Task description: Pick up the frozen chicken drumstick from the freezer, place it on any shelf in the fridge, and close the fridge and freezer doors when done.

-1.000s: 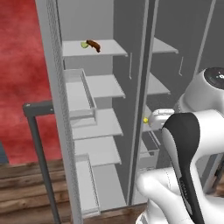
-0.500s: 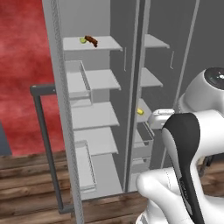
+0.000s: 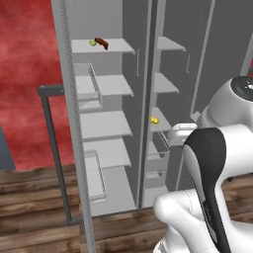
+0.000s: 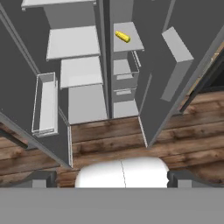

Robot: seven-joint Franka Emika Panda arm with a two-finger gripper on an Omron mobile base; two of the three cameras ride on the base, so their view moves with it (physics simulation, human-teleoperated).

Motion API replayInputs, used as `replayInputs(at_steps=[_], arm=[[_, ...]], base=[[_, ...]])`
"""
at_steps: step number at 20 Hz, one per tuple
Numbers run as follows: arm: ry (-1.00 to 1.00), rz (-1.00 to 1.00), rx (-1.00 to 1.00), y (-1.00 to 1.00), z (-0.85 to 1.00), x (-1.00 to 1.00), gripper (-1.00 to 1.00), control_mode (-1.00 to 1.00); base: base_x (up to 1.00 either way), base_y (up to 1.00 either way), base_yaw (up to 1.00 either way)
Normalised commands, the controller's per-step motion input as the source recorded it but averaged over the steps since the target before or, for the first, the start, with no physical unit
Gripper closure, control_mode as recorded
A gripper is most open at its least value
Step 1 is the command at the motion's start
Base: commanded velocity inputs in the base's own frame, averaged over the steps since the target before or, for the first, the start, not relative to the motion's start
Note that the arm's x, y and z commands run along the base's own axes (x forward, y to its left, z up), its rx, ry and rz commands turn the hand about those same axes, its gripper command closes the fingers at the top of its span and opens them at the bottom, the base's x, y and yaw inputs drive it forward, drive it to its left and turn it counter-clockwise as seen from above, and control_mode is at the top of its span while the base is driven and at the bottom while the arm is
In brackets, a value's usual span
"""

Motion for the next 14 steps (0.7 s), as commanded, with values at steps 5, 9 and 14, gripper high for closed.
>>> replayInputs(at_steps=[5,9,14], arm=[[0.0,0.0,0.0,0.0,0.0,-0.05,-1.0,-1.0],[0.0,0.0,0.0,0.06,0.06,-0.23,-1.0,-1.0],[-0.09,0.0,-0.01,0.28,0.15,-0.68,-1.0,-1.0]], base=[[-0.12,0.0,0.0],[0.0,0.0,0.0],[0.0,0.0,0.0]])
